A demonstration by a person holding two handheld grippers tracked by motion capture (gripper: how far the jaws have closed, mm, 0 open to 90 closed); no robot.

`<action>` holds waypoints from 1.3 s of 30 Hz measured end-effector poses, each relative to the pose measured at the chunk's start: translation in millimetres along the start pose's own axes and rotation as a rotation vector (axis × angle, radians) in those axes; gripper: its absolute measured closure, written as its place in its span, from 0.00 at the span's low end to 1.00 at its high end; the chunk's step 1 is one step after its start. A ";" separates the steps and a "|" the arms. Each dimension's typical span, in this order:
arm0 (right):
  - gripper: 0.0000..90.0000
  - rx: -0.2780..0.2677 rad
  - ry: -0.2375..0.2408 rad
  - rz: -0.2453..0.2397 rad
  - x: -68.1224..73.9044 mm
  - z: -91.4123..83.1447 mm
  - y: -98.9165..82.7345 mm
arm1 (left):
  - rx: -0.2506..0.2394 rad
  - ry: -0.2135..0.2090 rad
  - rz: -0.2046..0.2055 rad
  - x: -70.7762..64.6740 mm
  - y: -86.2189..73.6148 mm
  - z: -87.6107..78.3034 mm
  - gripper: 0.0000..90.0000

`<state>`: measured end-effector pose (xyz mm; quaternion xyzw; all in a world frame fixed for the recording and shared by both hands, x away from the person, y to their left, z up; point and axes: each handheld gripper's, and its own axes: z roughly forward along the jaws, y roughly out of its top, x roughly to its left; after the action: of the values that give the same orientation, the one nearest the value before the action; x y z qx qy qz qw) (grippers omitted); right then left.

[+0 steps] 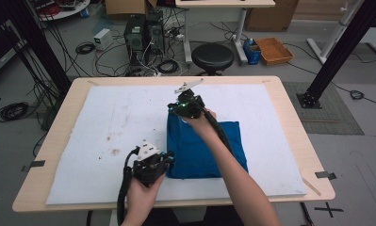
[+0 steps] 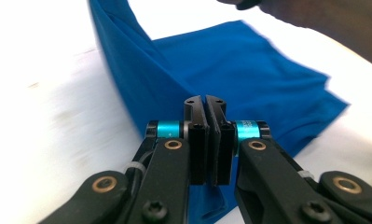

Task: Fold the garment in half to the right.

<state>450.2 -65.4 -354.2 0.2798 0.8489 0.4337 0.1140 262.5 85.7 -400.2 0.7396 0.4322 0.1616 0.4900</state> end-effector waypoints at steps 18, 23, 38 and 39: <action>0.98 0.097 -0.110 0.005 -79.0 -91.8 -55.7 | 0.029 -0.192 0.077 -82.4 20.8 93.7 0.97; 0.98 0.111 -0.127 0.035 -96.7 -102.1 -74.5 | 0.040 -0.211 0.094 -98.8 22.2 113.3 0.97; 0.94 0.190 -0.230 0.108 -127.3 -112.4 -113.3 | 0.076 -0.257 0.092 -123.9 16.1 152.4 0.83; 0.92 0.191 -0.248 0.109 -128.3 -112.7 -114.2 | 0.076 -0.265 0.098 -124.3 15.5 152.8 0.74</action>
<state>463.0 -268.2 -384.5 0.3864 0.8491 0.3190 0.1670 299.8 -105.1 -435.3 0.7925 0.3330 0.0699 0.5060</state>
